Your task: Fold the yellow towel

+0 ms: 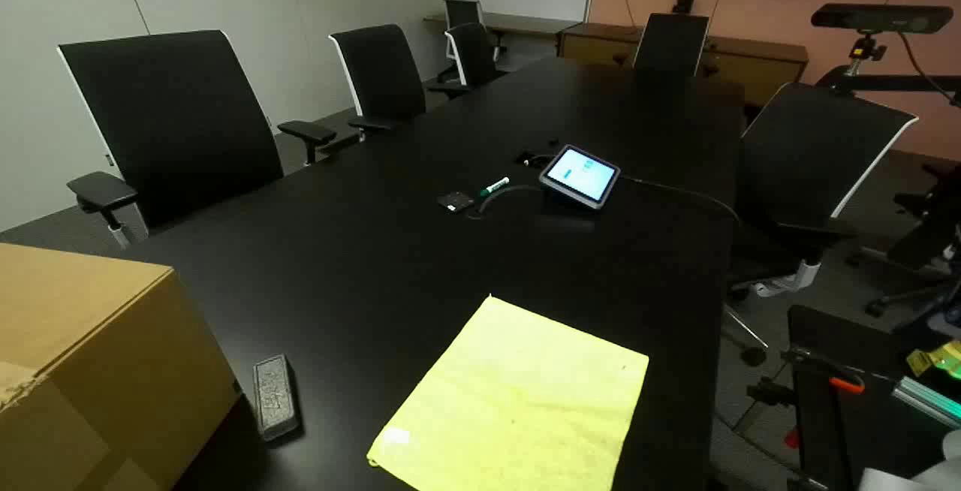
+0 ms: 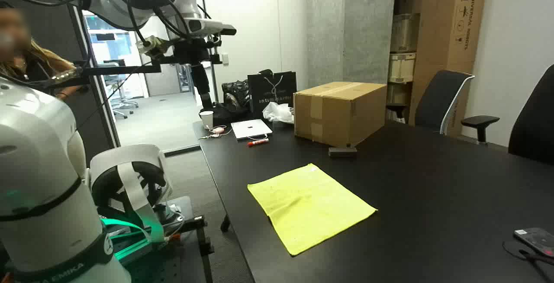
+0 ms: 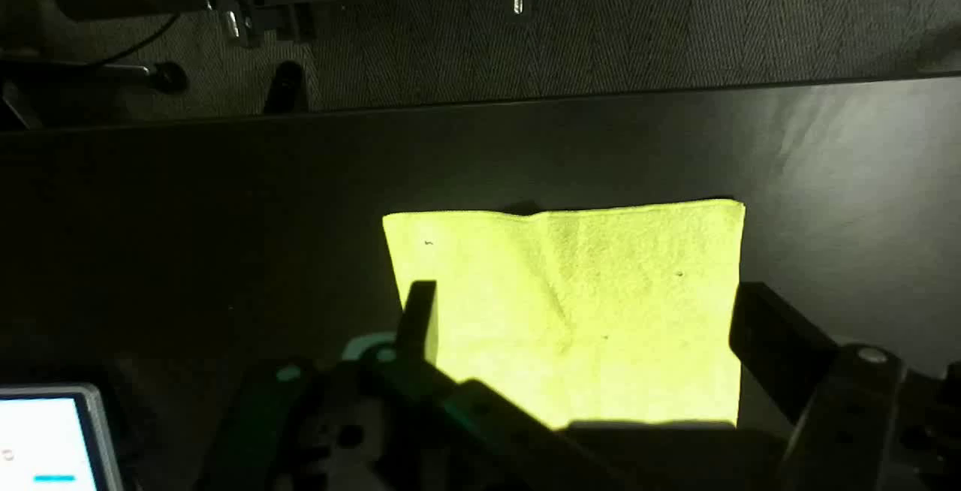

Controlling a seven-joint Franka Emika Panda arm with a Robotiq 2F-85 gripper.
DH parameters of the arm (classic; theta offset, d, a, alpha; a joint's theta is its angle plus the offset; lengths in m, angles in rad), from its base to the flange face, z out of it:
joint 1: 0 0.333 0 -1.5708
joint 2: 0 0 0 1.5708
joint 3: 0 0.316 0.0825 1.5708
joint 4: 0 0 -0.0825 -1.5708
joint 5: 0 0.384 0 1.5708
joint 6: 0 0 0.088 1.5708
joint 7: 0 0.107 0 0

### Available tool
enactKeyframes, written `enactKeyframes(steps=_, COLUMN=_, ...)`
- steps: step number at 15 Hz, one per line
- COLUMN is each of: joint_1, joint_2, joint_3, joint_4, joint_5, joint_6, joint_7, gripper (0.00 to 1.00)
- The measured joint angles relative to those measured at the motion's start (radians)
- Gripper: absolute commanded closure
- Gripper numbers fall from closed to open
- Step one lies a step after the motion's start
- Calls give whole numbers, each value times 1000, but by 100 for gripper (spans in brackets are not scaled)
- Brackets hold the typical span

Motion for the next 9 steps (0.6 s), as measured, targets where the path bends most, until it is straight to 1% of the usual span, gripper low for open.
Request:
enactKeyframes(steps=7, joint_1=0, joint_2=0, joint_3=0, joint_4=-3, joint_5=-3, joint_6=1, joint_7=0, gripper=0)
enactKeyframes(steps=9, joint_1=0, joint_2=8, joint_3=-4, joint_4=-20, joint_5=-4, joint_6=29, joint_7=-1, gripper=0)
